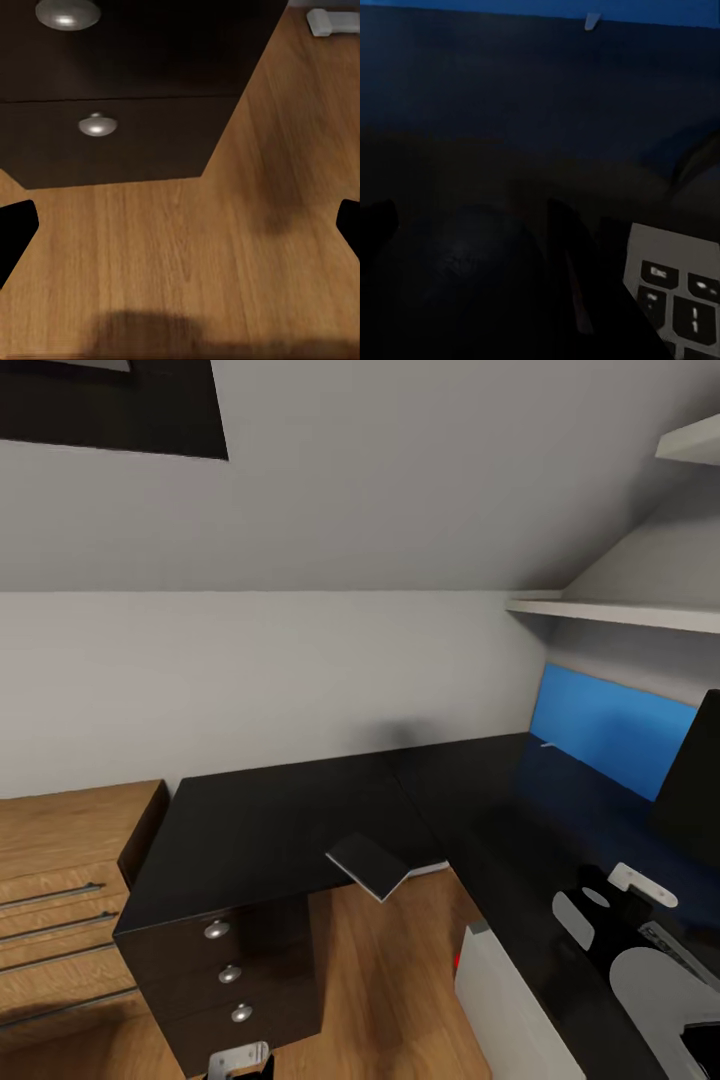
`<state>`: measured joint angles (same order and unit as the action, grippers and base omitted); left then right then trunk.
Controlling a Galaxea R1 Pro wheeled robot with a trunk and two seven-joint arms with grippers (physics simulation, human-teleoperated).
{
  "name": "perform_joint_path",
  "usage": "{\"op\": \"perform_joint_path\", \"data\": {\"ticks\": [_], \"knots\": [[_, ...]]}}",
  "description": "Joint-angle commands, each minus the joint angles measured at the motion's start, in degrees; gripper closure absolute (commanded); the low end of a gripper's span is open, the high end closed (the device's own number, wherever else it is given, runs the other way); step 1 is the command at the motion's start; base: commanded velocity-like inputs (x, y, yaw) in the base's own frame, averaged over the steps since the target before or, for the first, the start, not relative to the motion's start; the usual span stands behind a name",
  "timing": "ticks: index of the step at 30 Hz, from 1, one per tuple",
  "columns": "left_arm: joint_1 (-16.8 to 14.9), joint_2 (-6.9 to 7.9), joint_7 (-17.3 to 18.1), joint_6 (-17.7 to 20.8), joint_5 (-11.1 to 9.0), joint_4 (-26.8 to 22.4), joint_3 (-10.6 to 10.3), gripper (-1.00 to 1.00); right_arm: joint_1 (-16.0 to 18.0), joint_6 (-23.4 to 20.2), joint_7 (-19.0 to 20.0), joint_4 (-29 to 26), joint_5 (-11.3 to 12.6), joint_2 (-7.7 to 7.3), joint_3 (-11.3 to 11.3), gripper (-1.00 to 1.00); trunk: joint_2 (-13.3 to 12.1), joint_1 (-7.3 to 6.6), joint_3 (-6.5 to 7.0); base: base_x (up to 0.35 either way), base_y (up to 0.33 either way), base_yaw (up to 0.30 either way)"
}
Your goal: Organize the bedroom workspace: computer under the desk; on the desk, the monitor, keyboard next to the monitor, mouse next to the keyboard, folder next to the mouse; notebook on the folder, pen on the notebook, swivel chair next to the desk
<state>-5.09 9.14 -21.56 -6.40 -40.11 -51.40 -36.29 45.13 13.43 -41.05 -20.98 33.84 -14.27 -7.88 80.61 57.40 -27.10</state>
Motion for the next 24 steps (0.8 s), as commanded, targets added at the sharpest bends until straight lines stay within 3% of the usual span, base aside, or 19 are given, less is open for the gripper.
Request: {"op": "perform_joint_path", "data": {"ticks": [1, 24], "knots": [[0.01, 0.17, -0.52, -0.28, -0.63, -0.30, -0.43, -1.00, 0.04, 0.36, -0.21, -0.02, 0.68, -0.06, -0.48, 1.00, 0.45, 0.23, -0.25, 0.000, 0.000, 0.000], [0.17, -0.08, -0.77, 0.04, -0.76, 2.18, 0.15, -1.00, 0.04, 0.63, -0.17, -0.02, 0.70, -0.14, -0.30, 1.00, 9.68, 5.28, -4.38, 0.000, 0.000, 0.000]]}}
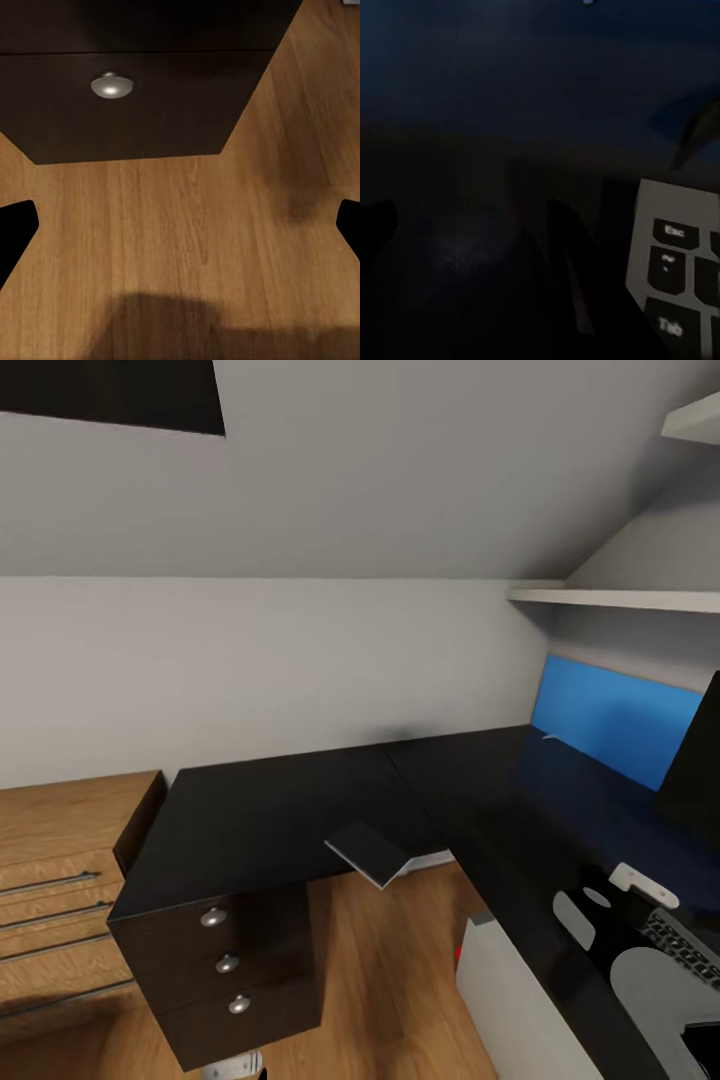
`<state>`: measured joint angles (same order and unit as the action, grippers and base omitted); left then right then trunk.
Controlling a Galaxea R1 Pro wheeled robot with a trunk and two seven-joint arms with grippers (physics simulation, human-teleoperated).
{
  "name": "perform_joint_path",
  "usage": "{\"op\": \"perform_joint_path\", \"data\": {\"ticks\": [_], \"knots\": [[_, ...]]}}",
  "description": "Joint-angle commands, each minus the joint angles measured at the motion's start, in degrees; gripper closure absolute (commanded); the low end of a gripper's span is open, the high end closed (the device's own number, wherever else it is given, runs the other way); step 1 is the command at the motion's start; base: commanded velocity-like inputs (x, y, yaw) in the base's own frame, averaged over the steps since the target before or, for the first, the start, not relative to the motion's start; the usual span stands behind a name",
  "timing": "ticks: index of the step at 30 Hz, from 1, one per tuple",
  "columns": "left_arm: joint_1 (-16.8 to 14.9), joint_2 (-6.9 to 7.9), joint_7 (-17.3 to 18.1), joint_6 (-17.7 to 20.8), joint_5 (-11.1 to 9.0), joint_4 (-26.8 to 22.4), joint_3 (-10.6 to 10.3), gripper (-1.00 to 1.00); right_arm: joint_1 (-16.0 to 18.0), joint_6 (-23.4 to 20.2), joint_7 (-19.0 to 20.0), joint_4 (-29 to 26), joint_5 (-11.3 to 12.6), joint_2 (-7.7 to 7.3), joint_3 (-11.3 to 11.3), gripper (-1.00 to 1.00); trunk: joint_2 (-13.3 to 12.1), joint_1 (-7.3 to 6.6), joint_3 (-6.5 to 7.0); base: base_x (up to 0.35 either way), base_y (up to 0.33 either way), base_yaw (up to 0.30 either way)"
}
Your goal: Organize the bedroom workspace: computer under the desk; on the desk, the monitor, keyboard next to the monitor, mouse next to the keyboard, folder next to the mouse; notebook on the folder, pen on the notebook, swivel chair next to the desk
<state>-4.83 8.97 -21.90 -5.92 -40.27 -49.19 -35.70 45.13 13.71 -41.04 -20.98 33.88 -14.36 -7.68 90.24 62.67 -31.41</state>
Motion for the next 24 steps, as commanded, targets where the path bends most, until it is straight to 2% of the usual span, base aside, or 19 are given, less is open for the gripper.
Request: {"op": "perform_joint_path", "data": {"ticks": [1, 6, 24], "knots": [[-0.09, 0.09, -0.43, -0.45, -0.60, -0.03, -0.42, -1.00, 0.04, 0.36, -0.18, -0.02, 0.66, -0.08, -0.49, 1.00, 0.45, 0.22, -0.24, 0.000, 0.000, 0.000], [-0.09, 0.09, -0.43, -0.47, -0.61, -0.03, -0.42, -1.00, 0.04, 0.36, -0.18, -0.02, 0.66, -0.10, -0.47, 1.00, 2.45, 1.32, -1.14, 0.000, 0.000, 0.000], [-0.09, 0.05, -0.36, -0.50, -0.52, -0.02, -0.59, -1.00, 0.04, 0.45, -0.27, -0.11, 0.61, 0.03, -0.57, 1.00, 2.45, 1.32, -1.14, 0.000, 0.000, 0.000]]}}
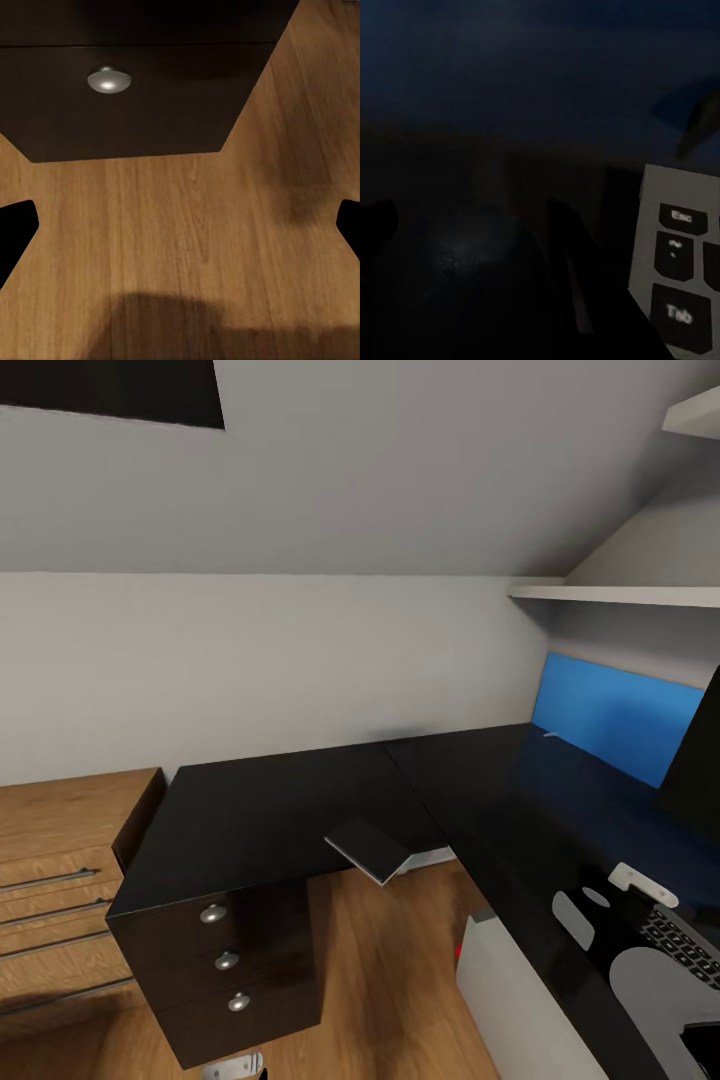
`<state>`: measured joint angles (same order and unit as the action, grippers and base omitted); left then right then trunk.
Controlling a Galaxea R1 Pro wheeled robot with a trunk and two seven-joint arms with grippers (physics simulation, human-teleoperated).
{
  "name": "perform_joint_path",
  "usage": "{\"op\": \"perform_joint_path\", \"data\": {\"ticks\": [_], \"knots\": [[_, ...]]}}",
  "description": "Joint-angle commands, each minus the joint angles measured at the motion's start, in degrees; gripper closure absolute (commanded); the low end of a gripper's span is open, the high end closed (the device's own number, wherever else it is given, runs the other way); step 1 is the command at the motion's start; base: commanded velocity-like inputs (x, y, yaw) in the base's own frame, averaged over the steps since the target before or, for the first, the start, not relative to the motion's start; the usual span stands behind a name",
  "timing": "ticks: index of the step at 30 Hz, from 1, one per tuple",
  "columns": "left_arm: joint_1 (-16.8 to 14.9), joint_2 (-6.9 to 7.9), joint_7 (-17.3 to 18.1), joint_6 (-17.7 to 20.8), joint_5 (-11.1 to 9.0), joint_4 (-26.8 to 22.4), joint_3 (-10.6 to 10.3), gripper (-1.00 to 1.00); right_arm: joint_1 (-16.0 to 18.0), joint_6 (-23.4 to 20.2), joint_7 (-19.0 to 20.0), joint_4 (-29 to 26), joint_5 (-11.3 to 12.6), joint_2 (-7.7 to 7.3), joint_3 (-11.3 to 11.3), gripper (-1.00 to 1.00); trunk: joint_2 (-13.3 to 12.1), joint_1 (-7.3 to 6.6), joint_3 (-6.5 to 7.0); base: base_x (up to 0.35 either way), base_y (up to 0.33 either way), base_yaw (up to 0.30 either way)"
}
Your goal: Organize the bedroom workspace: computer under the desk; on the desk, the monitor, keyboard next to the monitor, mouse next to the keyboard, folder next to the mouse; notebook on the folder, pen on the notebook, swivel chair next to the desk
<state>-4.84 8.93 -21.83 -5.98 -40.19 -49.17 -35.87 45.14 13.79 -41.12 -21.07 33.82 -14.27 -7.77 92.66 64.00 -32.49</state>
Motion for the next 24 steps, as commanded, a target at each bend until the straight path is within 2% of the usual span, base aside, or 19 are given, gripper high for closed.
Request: {"op": "perform_joint_path", "data": {"ticks": [1, 24], "knots": [[-0.09, 0.10, -0.42, -0.44, -0.60, 0.04, -0.46, -1.00, 0.04, 0.36, -0.19, -0.02, 0.66, -0.06, -0.49, 1.00, 0.03, 0.00, -0.06, 0.000, 0.000, 0.000], [-0.09, 0.03, -0.23, -0.44, -0.43, 1.36, -0.87, -1.00, 0.04, 0.36, -0.19, -0.11, 0.55, -0.14, -0.49, 1.00, 0.03, 0.00, -0.06, 0.000, 0.000, 0.000]]}}
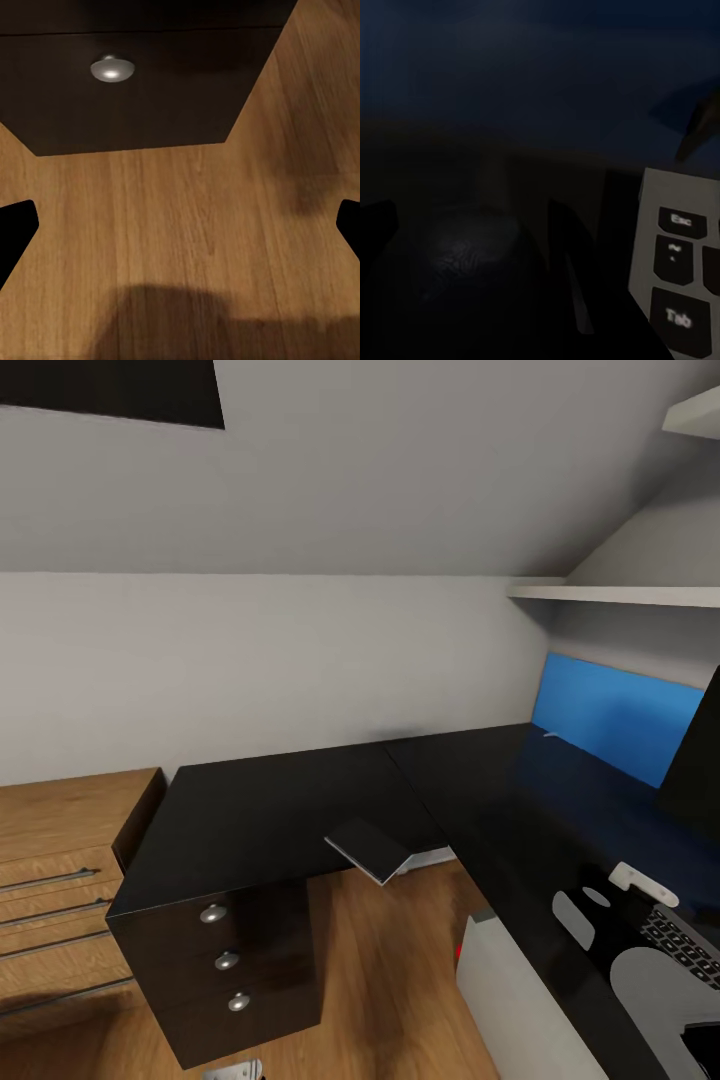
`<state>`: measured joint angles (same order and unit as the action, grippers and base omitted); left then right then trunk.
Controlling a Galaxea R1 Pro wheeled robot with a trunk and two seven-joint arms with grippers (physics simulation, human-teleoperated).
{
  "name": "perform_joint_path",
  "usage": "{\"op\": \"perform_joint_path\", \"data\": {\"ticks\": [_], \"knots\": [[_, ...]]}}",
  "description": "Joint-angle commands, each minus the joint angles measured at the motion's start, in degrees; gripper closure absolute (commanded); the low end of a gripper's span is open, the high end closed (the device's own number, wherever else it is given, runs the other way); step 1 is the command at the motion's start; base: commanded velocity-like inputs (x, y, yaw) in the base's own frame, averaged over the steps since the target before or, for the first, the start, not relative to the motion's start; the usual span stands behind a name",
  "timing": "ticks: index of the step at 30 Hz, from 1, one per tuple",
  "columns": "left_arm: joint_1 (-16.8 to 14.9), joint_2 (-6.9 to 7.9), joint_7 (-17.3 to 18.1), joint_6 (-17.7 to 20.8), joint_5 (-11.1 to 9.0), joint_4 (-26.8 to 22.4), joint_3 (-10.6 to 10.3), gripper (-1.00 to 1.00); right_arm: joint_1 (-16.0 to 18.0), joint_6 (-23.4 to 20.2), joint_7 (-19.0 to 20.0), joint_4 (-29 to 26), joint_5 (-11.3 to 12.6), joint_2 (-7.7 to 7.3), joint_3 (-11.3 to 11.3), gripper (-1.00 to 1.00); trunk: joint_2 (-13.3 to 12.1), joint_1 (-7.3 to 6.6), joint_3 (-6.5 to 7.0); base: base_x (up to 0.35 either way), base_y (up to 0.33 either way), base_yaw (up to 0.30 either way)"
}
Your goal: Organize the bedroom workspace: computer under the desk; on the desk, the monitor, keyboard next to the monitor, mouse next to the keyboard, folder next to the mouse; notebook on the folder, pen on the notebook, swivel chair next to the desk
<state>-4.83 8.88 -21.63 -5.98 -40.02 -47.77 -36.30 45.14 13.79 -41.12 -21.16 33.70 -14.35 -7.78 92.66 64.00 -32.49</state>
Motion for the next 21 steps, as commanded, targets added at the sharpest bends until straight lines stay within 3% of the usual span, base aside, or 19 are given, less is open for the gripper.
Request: {"op": "perform_joint_path", "data": {"ticks": [1, 4, 5, 21], "knots": [[-0.09, 0.09, -0.43, -0.43, -0.60, -0.04, -0.44, -1.00, 0.04, 0.36, -0.19, -0.02, 0.67, -0.06, -0.48, 1.00, 0.03, 0.00, -0.06, 0.000, 0.000, 0.000], [-0.09, 0.09, -0.43, -0.43, -0.61, -0.03, -0.44, -1.00, 0.04, 0.36, -0.24, -0.08, 0.67, -0.05, -0.48, 1.00, 0.03, 0.00, -0.06, 0.000, 0.000, 0.000], [-0.09, 0.09, -0.43, -0.43, -0.63, -0.04, -0.44, -1.00, 0.04, 0.36, -0.26, -0.14, 0.63, -0.06, -0.48, -1.00, 0.03, 0.00, -0.06, 0.000, 0.000, 0.000], [-0.09, 0.03, -0.43, -0.43, -0.64, 0.04, -0.44, -1.00, 0.04, 0.44, -0.28, -0.23, 0.60, -0.06, -0.48, -1.00, 0.03, 0.00, -0.06, 0.000, 0.000, 0.000]]}}
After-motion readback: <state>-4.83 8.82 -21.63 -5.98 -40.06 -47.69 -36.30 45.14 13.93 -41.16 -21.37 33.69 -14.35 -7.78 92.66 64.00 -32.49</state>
